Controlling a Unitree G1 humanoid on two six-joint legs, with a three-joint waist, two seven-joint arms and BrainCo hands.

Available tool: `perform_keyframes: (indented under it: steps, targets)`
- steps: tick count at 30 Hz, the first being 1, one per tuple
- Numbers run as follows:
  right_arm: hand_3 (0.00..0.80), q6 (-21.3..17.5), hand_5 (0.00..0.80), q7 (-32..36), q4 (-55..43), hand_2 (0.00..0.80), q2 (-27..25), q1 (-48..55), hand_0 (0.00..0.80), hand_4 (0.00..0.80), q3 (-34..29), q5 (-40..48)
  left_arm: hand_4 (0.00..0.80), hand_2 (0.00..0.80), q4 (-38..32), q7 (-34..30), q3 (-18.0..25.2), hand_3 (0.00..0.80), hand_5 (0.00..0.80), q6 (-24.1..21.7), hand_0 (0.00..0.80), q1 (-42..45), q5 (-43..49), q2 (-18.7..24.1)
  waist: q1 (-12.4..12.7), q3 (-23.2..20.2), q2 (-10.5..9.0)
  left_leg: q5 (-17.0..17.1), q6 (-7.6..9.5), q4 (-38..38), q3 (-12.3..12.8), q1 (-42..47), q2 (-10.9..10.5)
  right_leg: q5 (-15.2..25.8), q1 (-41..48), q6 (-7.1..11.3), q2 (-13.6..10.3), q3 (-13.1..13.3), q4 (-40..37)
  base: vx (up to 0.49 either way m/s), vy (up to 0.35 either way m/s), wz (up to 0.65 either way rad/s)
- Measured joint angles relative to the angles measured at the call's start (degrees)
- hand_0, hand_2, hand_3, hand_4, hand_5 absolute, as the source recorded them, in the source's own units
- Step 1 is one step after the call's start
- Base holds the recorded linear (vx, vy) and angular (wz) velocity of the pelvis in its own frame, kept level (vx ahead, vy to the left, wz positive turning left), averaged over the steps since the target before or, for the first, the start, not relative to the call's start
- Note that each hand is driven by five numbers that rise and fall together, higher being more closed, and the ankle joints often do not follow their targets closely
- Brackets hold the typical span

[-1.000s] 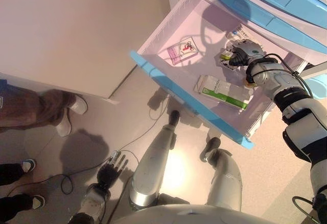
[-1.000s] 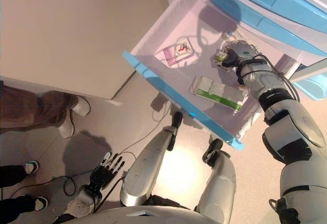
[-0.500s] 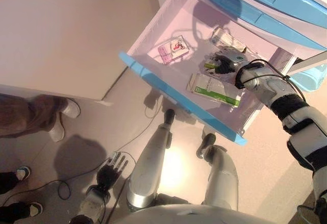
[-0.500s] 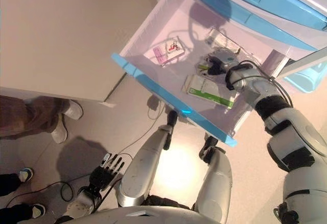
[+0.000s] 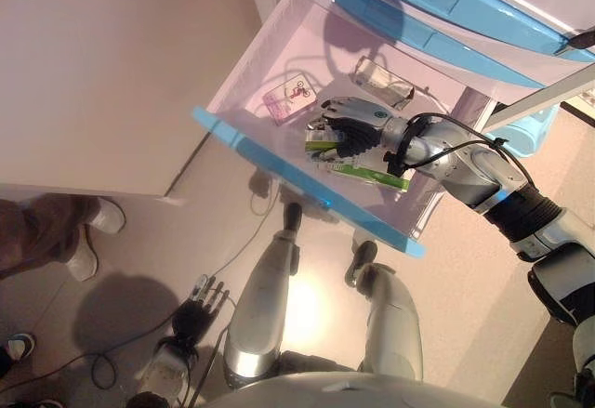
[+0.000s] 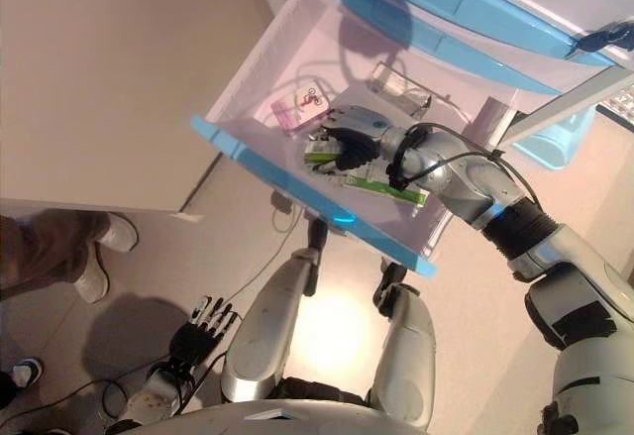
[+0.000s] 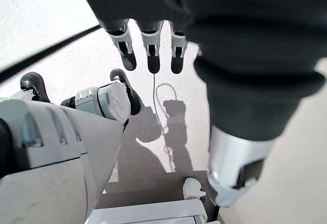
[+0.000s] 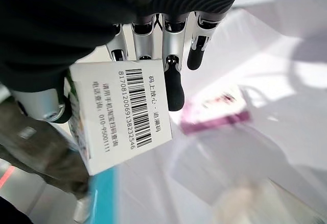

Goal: Open the drawer and pick up the medicine

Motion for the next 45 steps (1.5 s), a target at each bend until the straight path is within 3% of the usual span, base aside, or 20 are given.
perform_keyframes:
  steps: [11,19,24,30,45]
  targets:
    - [0.8,0.5,0.8,6.5,-13.7,0.8,-2.1,1.7,0.8,0.8,-5.9,11.0,0.0,0.0,1.1,1.3,1.7,0.0,0.0,-1.0,0.0,-0.5,0.3,-1.7,-1.4,0.0,-0.32,0.2,-0.32,-3.7,1.4,5.5,0.3,1.0,5.1,0.44,1.1,0.8,-4.5,0.017,-0.013,-0.07]
    - [0.8,5.7,0.8,13.3,-22.4,0.8,-2.0,4.6,0.8,0.8,-10.5,24.6,0.0,0.0,1.3,1.3,2.4,0.0,0.0,-1.2,0.0,-0.7,0.5,-1.8,-2.2,-0.4,-1.13,-0.2,-0.59,-5.5,2.2,9.6,0.8,1.4,9.0,0.49,1.6,1.1,-7.0,0.04,-0.015,-0.06]
    - [0.8,9.3,0.8,15.3,-25.5,0.8,-1.5,9.3,0.8,0.8,-14.1,30.6,0.0,0.0,3.2,1.6,3.9,0.0,0.0,-2.1,0.0,-0.5,1.7,-2.0,-2.6,-3.8,-2.89,-0.3,-0.63,-7.3,2.7,12.1,0.7,1.6,11.4,0.76,1.6,1.2,-9.1,0.07,-0.009,-0.05]
    - [0.8,11.5,0.8,16.3,-26.9,0.8,0.6,12.9,0.8,0.8,-17.5,34.5,0.0,0.0,5.2,2.6,4.7,0.0,0.0,-2.1,0.0,0.5,2.7,-3.0,-3.8,-9.9,-2.89,-0.6,-0.66,-9.4,2.9,15.2,0.6,1.9,14.7,1.2,2.0,1.2,-11.8,0.079,-0.014,-0.03]
    - [0.8,14.2,0.8,15.9,-28.3,0.8,1.5,15.2,0.8,0.8,-22.2,37.7,0.0,0.0,10.1,3.7,6.2,0.0,0.0,-2.2,0.0,3.7,6.1,-5.5,-5.6,-18.9,-2.15,0.0,-1.19,-14.6,4.1,20.7,1.0,2.0,18.7,1.16,3.1,1.7,-15.6,0.053,-0.015,-0.05]
